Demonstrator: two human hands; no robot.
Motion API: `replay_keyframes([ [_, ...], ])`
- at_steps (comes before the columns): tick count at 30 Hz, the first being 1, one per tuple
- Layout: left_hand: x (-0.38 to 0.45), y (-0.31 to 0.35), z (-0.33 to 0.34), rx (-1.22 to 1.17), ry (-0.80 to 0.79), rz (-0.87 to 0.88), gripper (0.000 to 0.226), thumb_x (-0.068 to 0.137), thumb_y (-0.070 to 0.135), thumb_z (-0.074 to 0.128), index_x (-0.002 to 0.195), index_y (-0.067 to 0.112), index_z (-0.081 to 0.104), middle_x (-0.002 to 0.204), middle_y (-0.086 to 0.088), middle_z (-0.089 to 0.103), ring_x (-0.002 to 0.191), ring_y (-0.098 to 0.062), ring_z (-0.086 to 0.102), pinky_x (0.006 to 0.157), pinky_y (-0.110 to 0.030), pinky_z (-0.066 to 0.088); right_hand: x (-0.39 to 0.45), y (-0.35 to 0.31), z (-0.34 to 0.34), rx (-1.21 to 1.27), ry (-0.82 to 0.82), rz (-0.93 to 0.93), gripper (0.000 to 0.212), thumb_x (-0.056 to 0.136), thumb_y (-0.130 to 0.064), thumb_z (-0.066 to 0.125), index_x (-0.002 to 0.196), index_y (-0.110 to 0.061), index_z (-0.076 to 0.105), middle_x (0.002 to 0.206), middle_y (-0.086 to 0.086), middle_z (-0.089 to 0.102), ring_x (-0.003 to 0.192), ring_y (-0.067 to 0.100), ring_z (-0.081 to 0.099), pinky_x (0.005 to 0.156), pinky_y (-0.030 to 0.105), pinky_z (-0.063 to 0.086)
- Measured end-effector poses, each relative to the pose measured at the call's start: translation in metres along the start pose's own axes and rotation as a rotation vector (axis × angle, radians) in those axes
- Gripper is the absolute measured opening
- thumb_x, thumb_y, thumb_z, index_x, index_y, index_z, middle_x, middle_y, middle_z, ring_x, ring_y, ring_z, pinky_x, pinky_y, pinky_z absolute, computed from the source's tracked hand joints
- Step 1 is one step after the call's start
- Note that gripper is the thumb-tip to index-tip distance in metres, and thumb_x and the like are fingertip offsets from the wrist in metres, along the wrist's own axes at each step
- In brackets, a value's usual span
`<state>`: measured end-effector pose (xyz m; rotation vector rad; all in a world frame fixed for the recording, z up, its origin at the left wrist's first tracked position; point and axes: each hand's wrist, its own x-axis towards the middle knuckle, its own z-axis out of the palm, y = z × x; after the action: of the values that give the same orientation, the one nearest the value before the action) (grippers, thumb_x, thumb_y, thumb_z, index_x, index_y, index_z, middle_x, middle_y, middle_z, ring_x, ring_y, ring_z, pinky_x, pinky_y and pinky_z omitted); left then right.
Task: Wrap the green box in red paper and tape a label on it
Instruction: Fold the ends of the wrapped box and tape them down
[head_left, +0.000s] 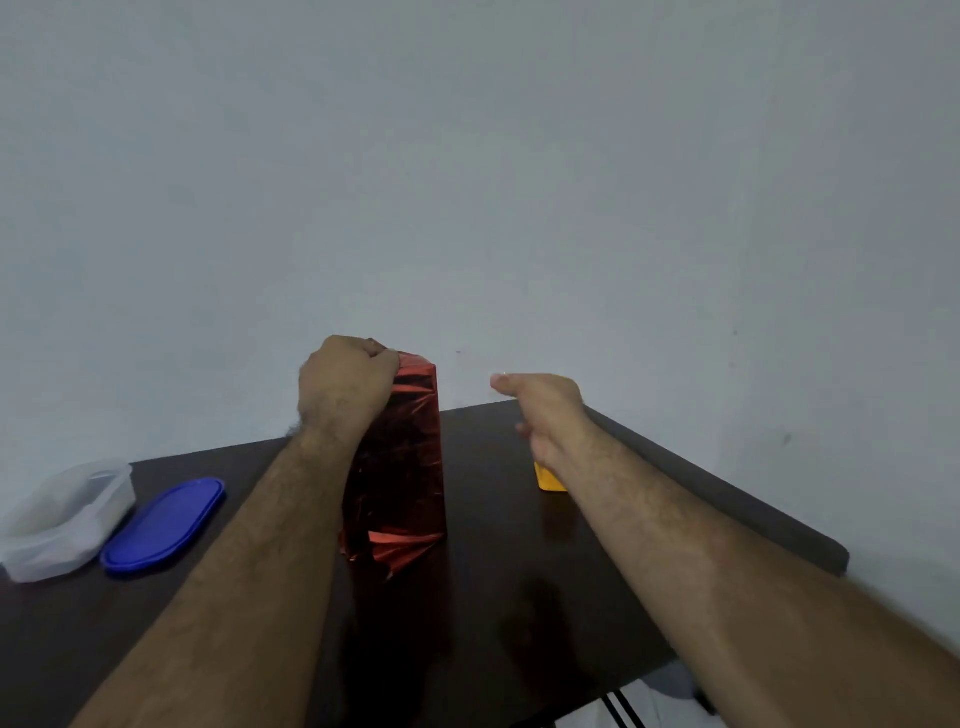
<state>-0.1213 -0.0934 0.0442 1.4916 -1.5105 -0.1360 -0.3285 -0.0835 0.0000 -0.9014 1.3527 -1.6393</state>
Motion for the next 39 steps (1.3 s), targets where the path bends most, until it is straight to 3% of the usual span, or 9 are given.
replay_keyframes([
  [4,0.000,-0.005,0.004,-0.004,-0.040,-0.009,0.033,0.098,0.038,0.057,0.087,0.018,0.081,0.076,0.002,0.071,0.082,-0.023,0.068,0.074,-0.031,0.051,0.004,-0.060,0.023,-0.168,-0.266,-0.027,0.042,0.078,-0.024,0.090,0.115,-0.016,0.073,0.130,-0.008,0.066,0.118,0.014,0.060,0.095,0.039,0.049],
  [8,0.006,-0.008,0.000,-0.035,-0.054,-0.026,0.038,0.099,0.042,0.055,0.074,0.019,0.073,0.077,0.001,0.070,0.085,-0.025,0.067,0.074,-0.033,0.052,0.005,-0.098,0.057,-0.433,-0.422,0.044,0.036,0.080,-0.029,0.088,0.114,-0.022,0.075,0.117,-0.015,0.074,0.114,0.015,0.059,0.102,0.043,0.044],
  [13,0.011,-0.014,0.000,-0.078,-0.096,-0.040,0.037,0.096,0.040,0.057,0.067,0.020,0.070,0.078,0.000,0.072,0.085,-0.025,0.068,0.078,-0.035,0.057,0.017,-0.107,0.085,-0.655,-0.439,0.135,0.026,0.078,-0.035,0.088,0.102,-0.027,0.082,0.115,-0.017,0.074,0.111,0.015,0.062,0.092,0.044,0.039],
  [18,0.016,-0.020,0.001,-0.089,-0.123,-0.040,0.034,0.091,0.047,0.053,0.072,0.028,0.074,0.081,0.002,0.073,0.095,-0.026,0.066,0.085,-0.043,0.061,0.020,-0.104,0.092,-0.775,-0.446,0.203,0.036,0.072,-0.032,0.091,0.107,-0.026,0.082,0.113,-0.015,0.076,0.107,0.016,0.066,0.083,0.046,0.039],
  [24,0.017,-0.024,0.006,-0.070,-0.119,-0.023,0.040,0.092,0.050,0.049,0.088,0.025,0.080,0.087,0.003,0.073,0.104,-0.028,0.063,0.089,-0.048,0.060,0.022,-0.114,0.094,-0.833,-0.413,0.188,0.036,0.070,-0.029,0.091,0.105,-0.024,0.082,0.113,-0.011,0.075,0.107,0.018,0.067,0.094,0.047,0.040],
  [28,0.019,-0.025,0.009,-0.070,-0.111,-0.015,0.043,0.090,0.053,0.047,0.089,0.025,0.080,0.088,0.005,0.073,0.102,-0.027,0.064,0.089,-0.048,0.061,0.022,-0.122,0.097,-0.868,-0.410,0.180,0.036,0.070,-0.028,0.092,0.104,-0.024,0.083,0.112,-0.010,0.076,0.106,0.019,0.069,0.097,0.048,0.041],
  [35,0.020,-0.028,0.008,-0.062,-0.102,0.008,0.038,0.092,0.049,0.050,0.074,0.025,0.074,0.078,0.001,0.070,0.102,-0.032,0.064,0.082,-0.044,0.060,0.018,-0.112,0.104,-0.896,-0.424,0.221,0.028,0.076,-0.028,0.090,0.100,-0.024,0.076,0.107,-0.013,0.073,0.107,0.016,0.068,0.091,0.046,0.039],
  [39,0.020,-0.029,0.008,-0.063,-0.111,0.016,0.037,0.095,0.046,0.051,0.083,0.023,0.077,0.081,0.001,0.071,0.106,-0.033,0.063,0.083,-0.045,0.059,0.018,-0.107,0.106,-0.917,-0.425,0.228,0.042,0.071,-0.031,0.094,0.109,-0.026,0.077,0.114,-0.014,0.073,0.108,0.014,0.067,0.090,0.046,0.038],
])
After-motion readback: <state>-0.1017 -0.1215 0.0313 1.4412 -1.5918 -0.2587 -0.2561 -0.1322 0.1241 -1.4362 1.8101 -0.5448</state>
